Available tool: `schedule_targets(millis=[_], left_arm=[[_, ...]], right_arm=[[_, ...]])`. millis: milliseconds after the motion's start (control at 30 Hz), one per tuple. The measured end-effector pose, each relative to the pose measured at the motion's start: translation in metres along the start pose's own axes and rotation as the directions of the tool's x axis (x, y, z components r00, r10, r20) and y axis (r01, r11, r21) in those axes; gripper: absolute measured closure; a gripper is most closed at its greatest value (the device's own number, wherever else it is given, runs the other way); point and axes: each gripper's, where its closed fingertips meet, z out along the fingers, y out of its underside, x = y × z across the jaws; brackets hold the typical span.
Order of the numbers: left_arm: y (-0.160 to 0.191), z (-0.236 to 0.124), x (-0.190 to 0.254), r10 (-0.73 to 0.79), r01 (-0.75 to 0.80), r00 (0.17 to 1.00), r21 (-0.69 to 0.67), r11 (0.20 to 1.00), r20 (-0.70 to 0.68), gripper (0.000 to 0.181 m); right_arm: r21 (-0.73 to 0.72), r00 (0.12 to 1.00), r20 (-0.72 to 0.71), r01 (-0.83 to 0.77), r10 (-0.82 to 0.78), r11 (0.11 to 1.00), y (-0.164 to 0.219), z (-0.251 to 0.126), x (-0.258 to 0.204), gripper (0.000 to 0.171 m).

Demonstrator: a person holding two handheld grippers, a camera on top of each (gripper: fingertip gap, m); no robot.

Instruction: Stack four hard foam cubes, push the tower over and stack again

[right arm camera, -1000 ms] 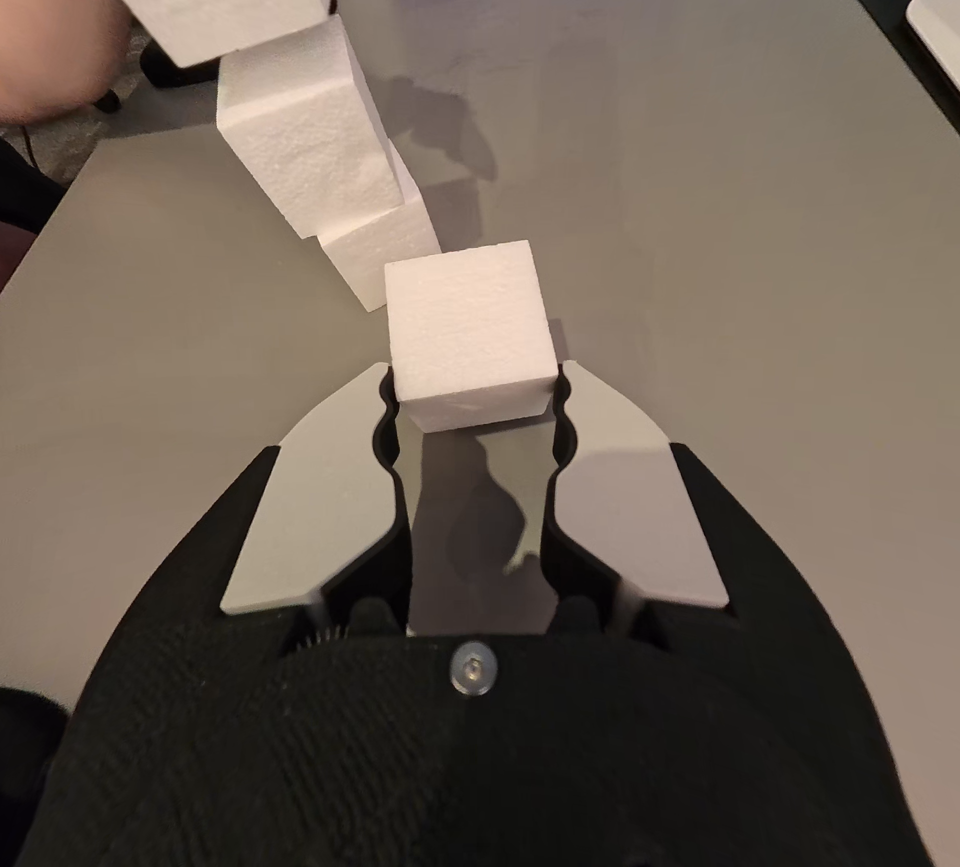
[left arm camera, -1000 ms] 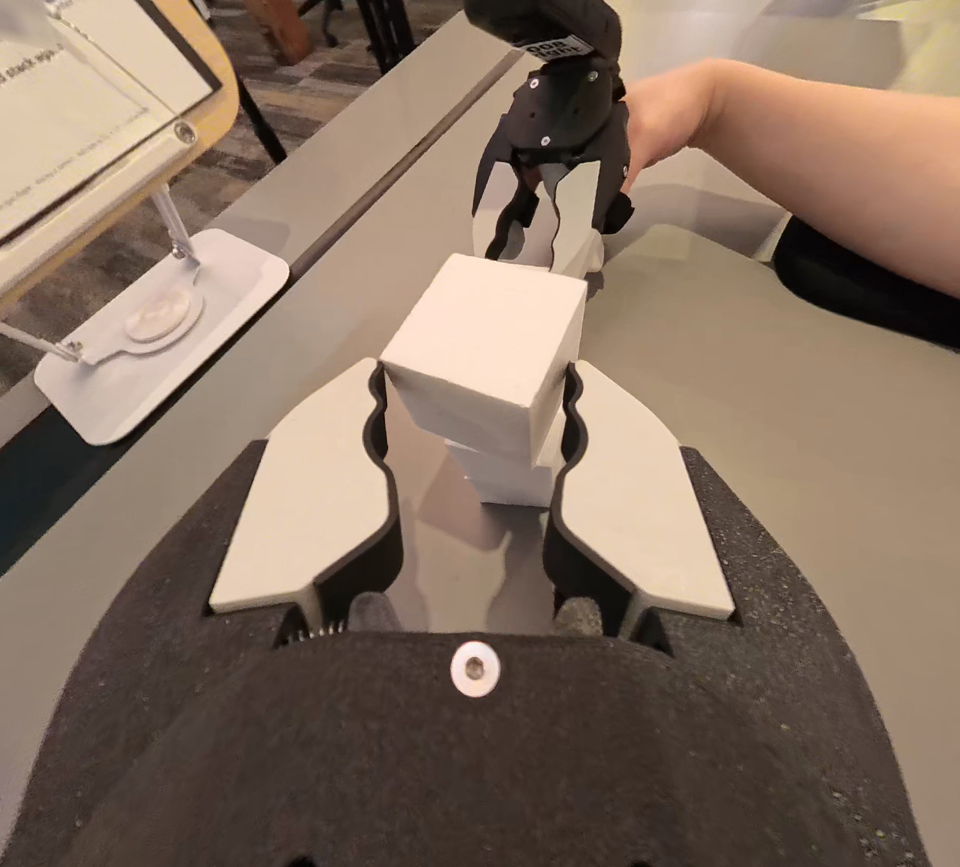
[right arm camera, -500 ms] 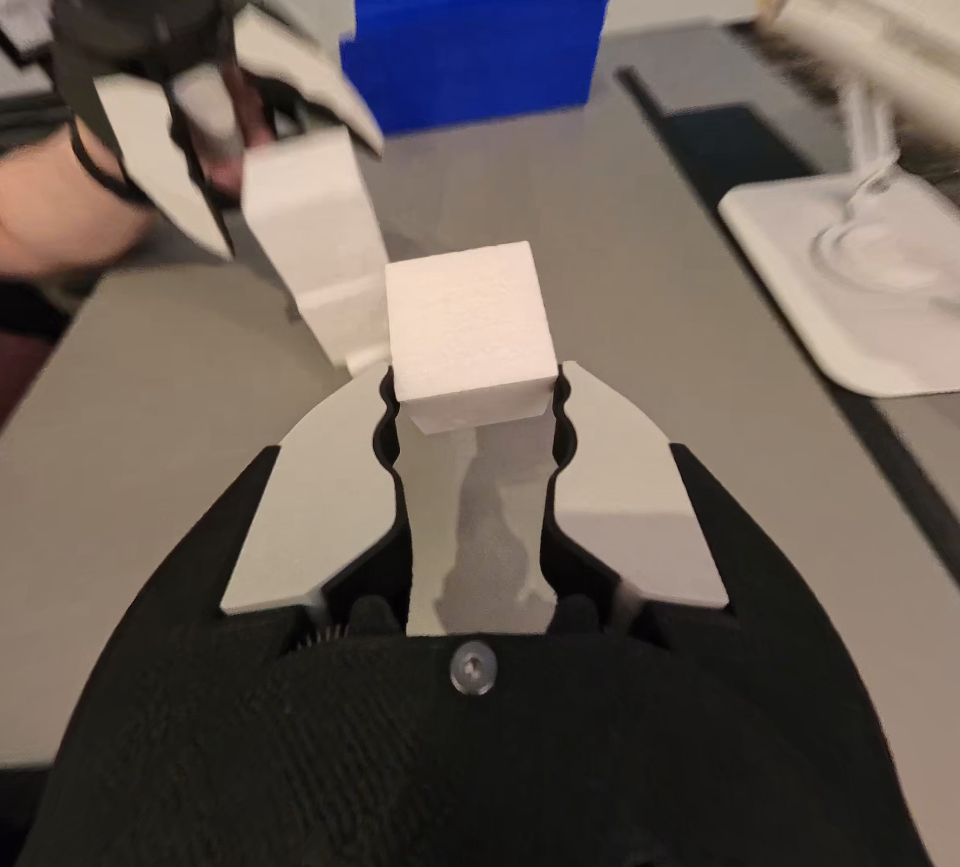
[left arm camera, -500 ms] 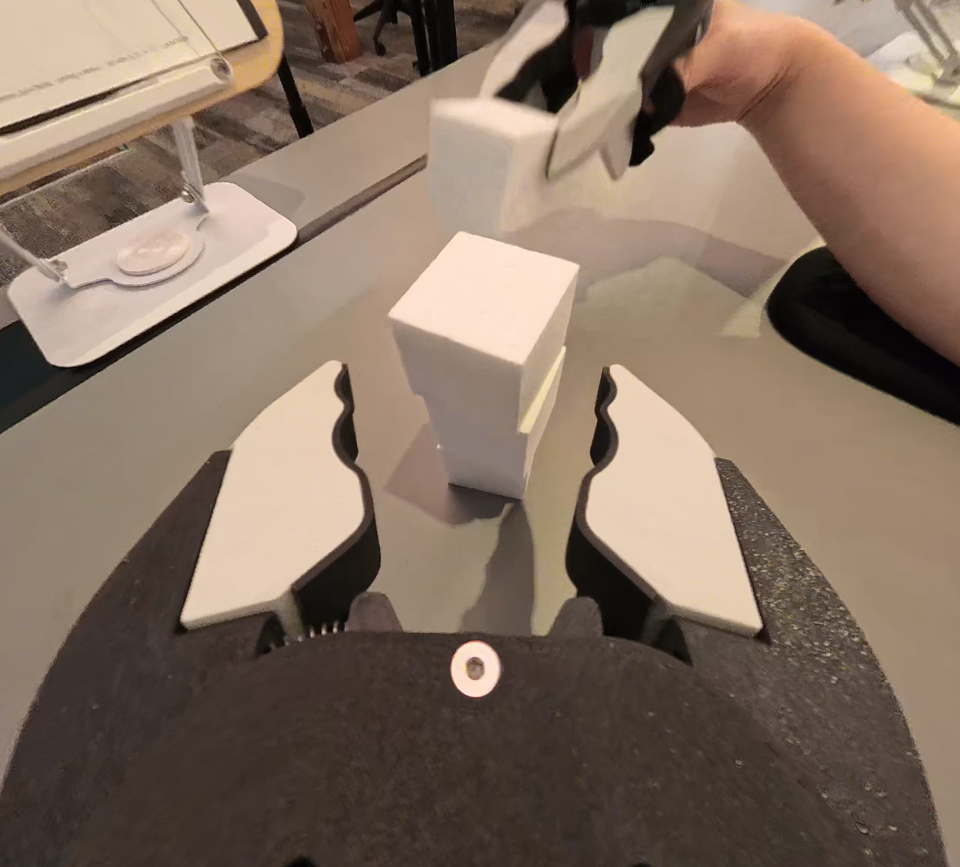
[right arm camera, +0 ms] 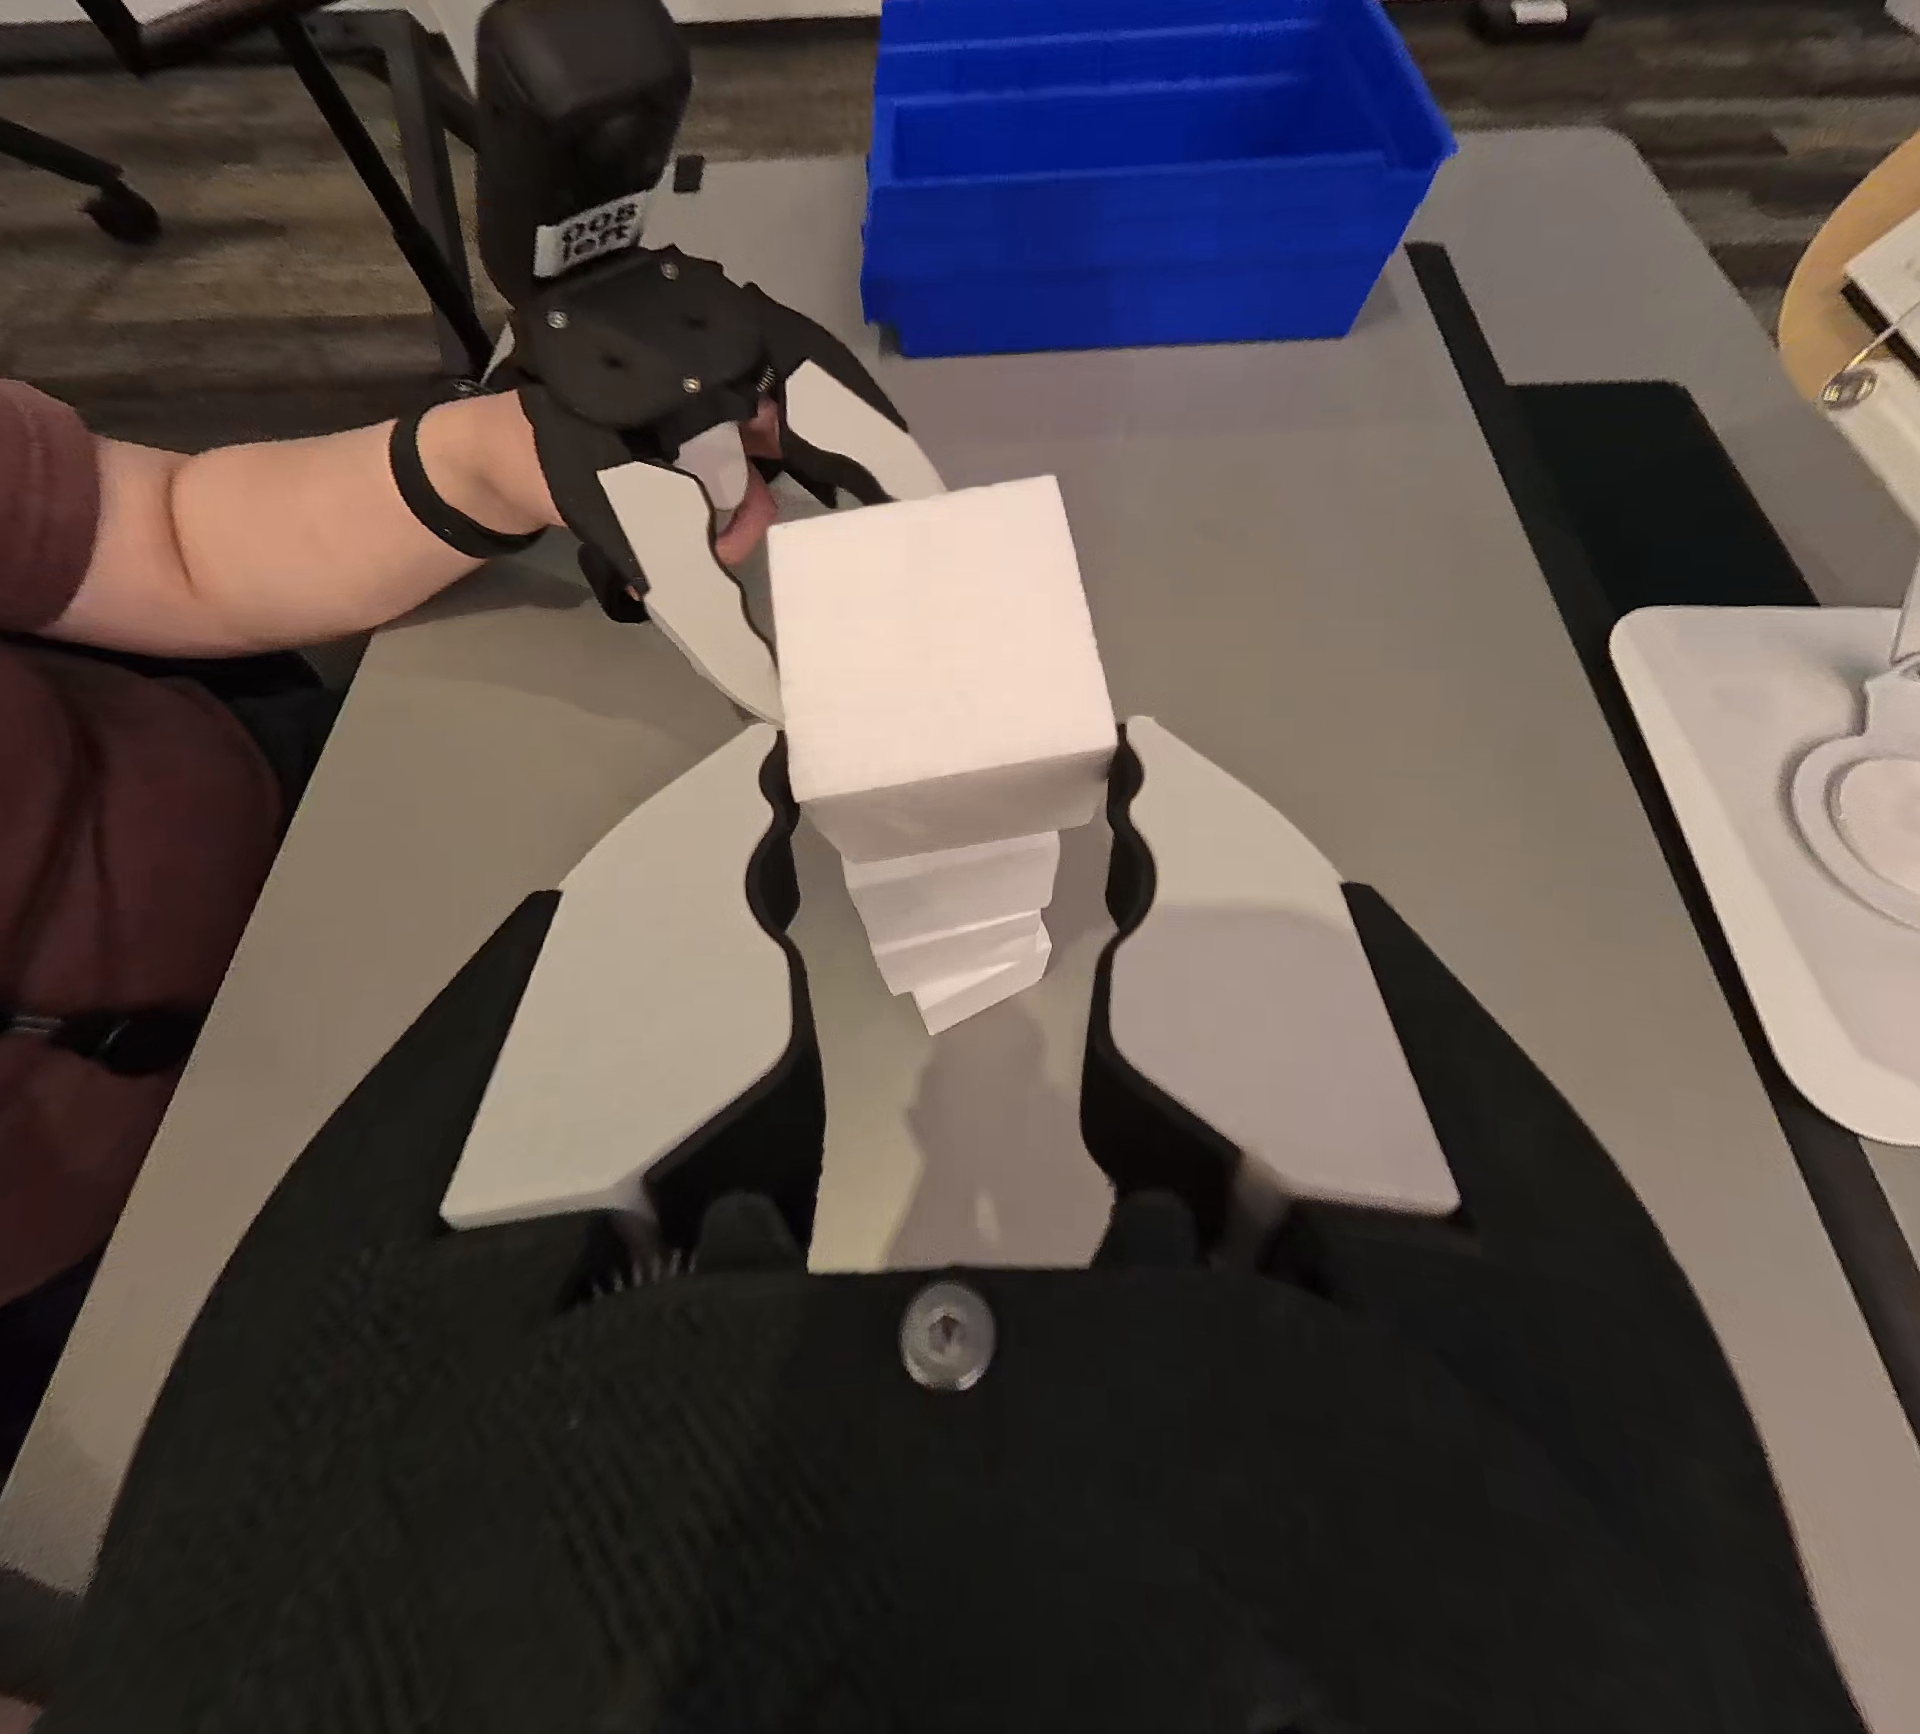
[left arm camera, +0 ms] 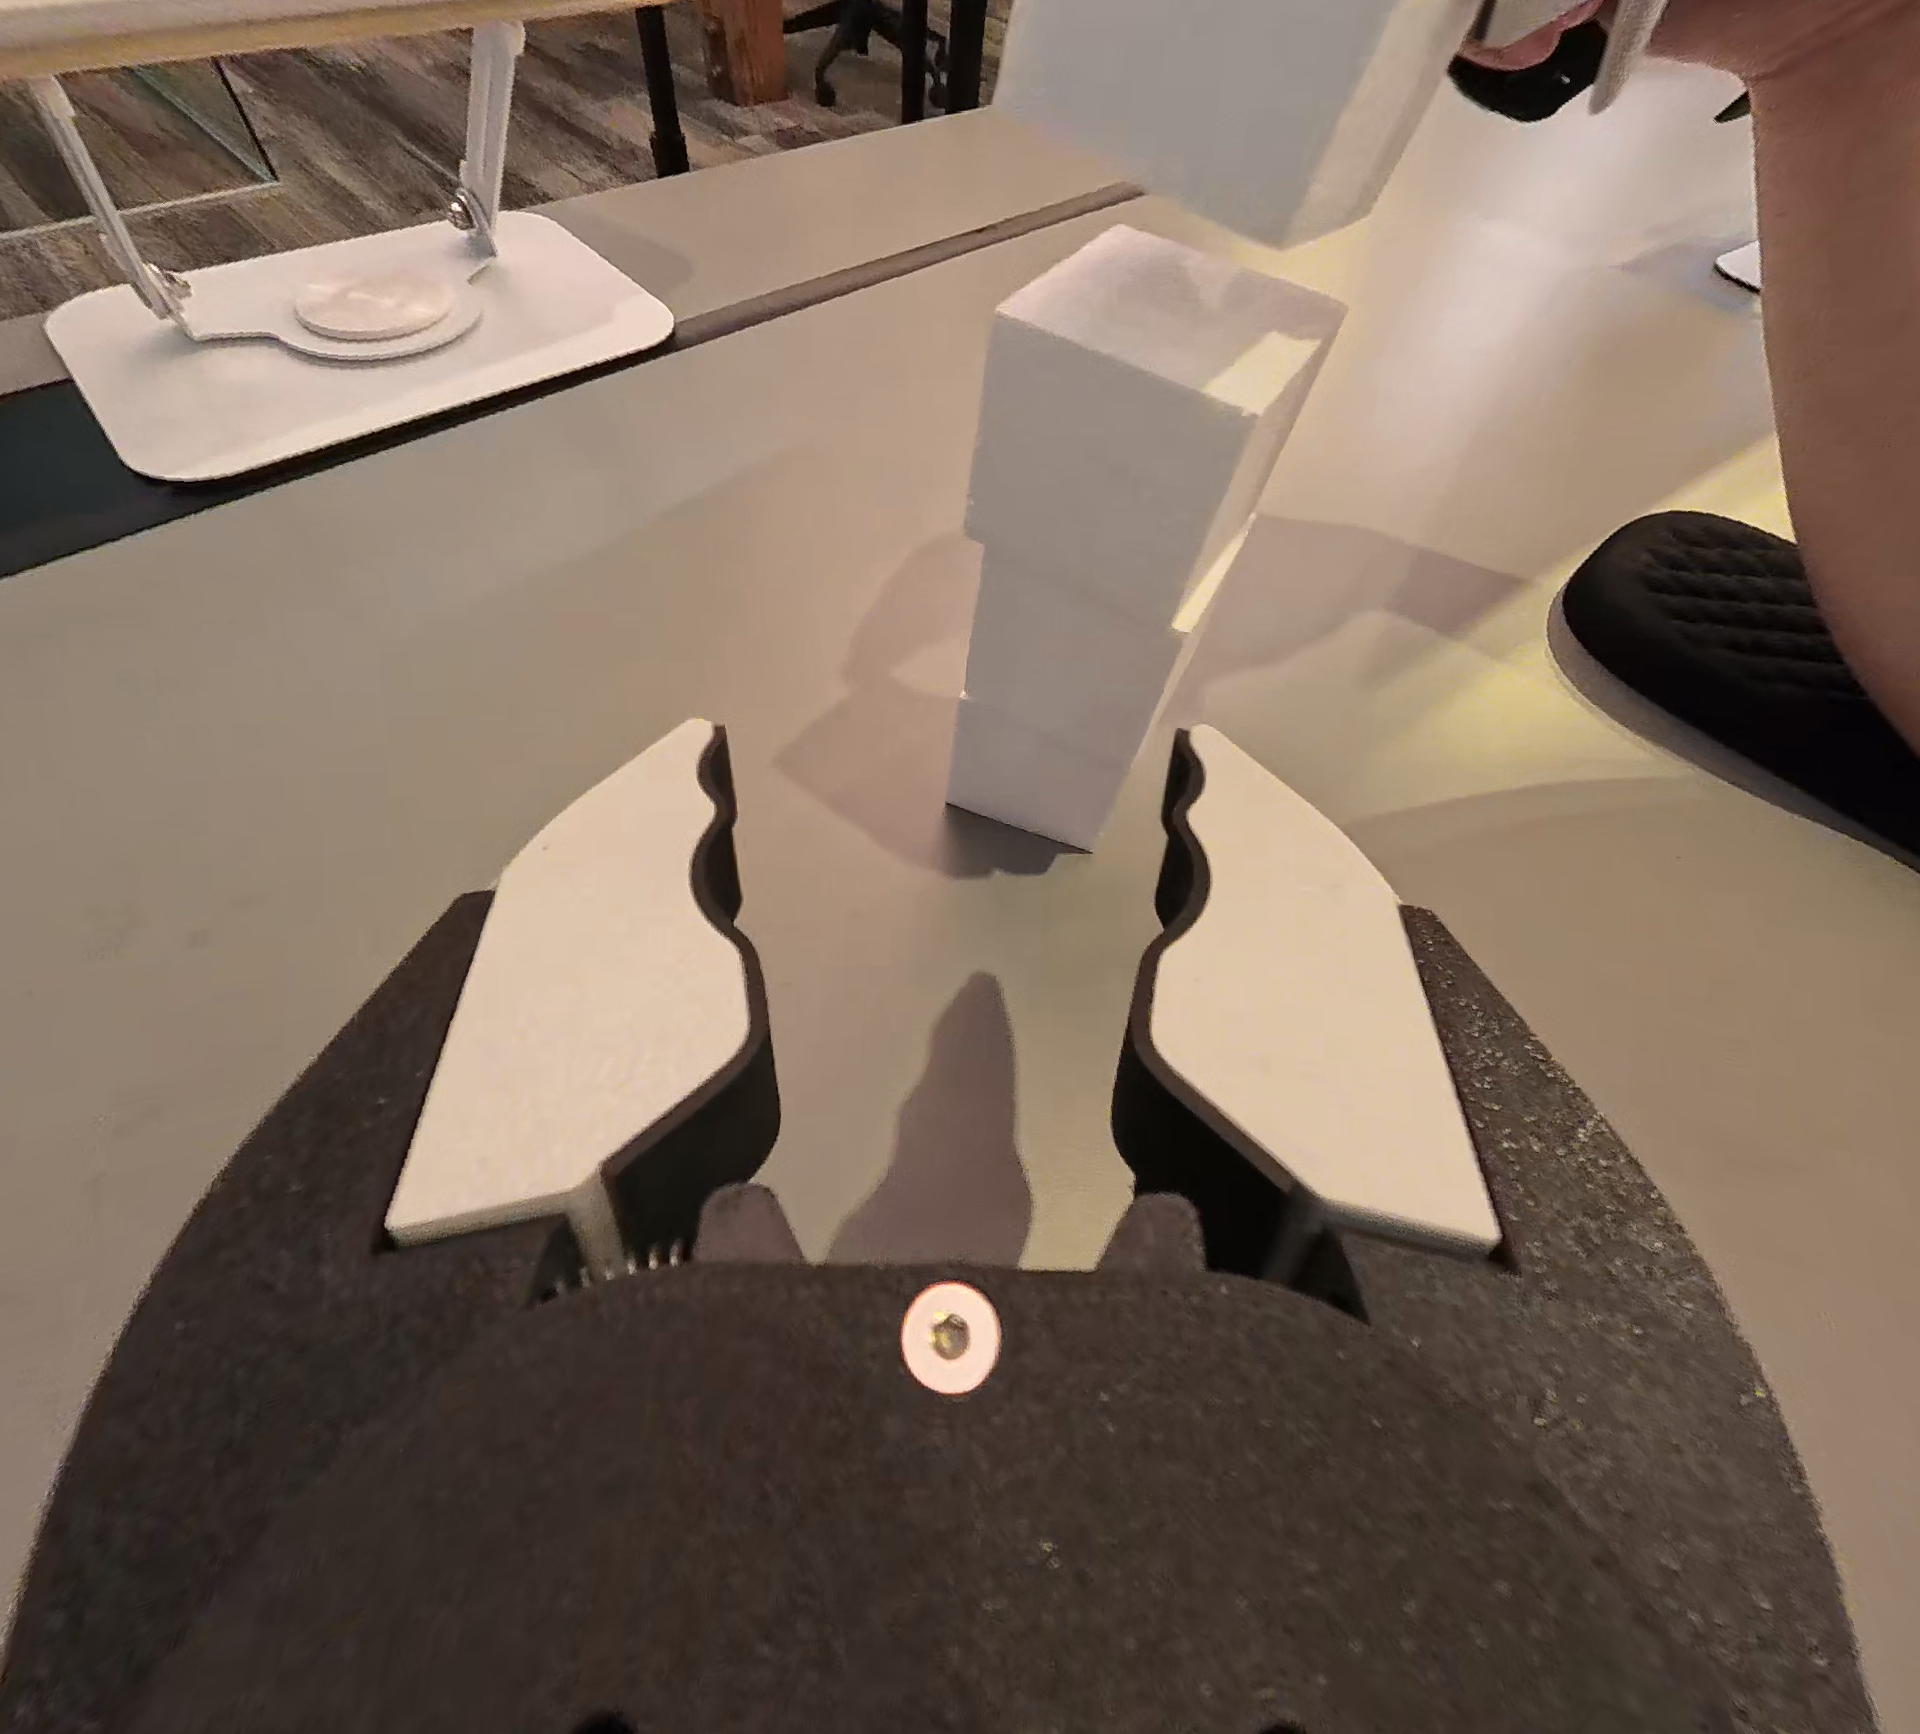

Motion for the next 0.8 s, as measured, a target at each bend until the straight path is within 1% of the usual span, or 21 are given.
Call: schedule_targets(millis=[200,367,400,433,500,567,633,667,700,733,767,800], left_arm=[[0.011,0.004,0.005,0.046,-0.046,0.999,-0.051,0.998,-0.01,0.101],[0.012,0.007,0.009,0.05,-0.052,0.998,-0.06,0.997,-0.024,0.102],[0.011,0.007,0.009,0.051,-0.052,0.998,-0.059,0.997,-0.023,0.101],[0.01,0.006,0.009,0.049,-0.051,0.999,-0.054,0.997,-0.023,0.101],[0.008,0.005,0.01,0.045,-0.047,0.999,-0.041,0.998,-0.028,0.101],[0.006,0.003,0.009,0.045,-0.045,0.999,-0.027,0.999,-0.022,0.101],[0.006,0.001,0.005,0.046,-0.046,0.999,-0.023,0.999,-0.004,0.101],[0.007,0.0,0.0,0.049,-0.048,0.999,-0.027,0.998,0.017,0.101],[0.008,-0.001,-0.006,0.054,-0.052,0.997,-0.031,0.998,0.046,0.102],[0.01,-0.002,-0.012,0.056,-0.053,0.996,-0.037,0.998,0.074,0.102],[0.012,-0.004,-0.017,0.052,-0.049,0.994,-0.041,0.998,0.095,0.103],[0.012,-0.006,-0.021,0.048,-0.043,0.992,-0.042,0.998,0.114,0.106]], right_arm=[[-0.057,0.999,0.03,-0.008,0.01,0.998,0.007,0.007,-0.005,0.112],[-0.094,1.0,0.012,0.008,-0.007,0.996,0.012,0.014,-0.003,0.112],[-0.097,1.0,0.002,0.019,-0.018,0.995,0.012,0.014,-0.002,0.111],[-0.094,0.999,-0.012,0.033,-0.034,0.995,0.011,0.013,-0.001,0.105],[-0.054,0.997,-0.025,0.077,-0.078,0.996,0.003,0.008,-0.003,0.097],[0.022,0.991,-0.028,0.132,-0.132,0.991,-0.007,-0.005,-0.007,0.097],[0.077,0.985,-0.035,0.174,-0.172,0.982,-0.005,-0.02,-0.006,0.098],[0.074,0.985,-0.035,0.174,-0.172,0.982,0.007,-0.026,-0.001,0.102],[0.032,0.987,-0.023,0.16,-0.159,0.987,0.026,-0.029,0.004,0.112],[-0.047,0.992,0.003,0.127,-0.127,0.991,0.051,-0.031,0.009,0.131],[-0.132,0.996,0.047,0.083,-0.077,0.988,0.078,-0.032,0.012,0.158],[-0.193,0.996,0.087,0.029,-0.012,0.981,0.1,-0.032,0.013,0.17]])
